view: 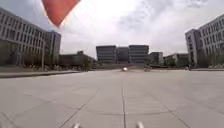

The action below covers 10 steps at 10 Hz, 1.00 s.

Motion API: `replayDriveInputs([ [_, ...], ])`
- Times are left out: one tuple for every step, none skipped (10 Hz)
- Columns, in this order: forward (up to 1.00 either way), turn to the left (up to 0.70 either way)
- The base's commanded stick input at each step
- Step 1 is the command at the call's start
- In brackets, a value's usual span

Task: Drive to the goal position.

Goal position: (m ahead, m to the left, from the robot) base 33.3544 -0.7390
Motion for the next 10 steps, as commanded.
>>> replayDriveInputs([
  [0.70, 0.00],
  [0.70, 0.00],
  [0.70, 0.00],
  [0.70, 0.00],
  [0.70, 0.00],
  [0.70, 0.00],
  [0.70, 0.00],
  [0.70, 0.00],
  [0.70, 0.00],
  [0.70, 0.00],
])
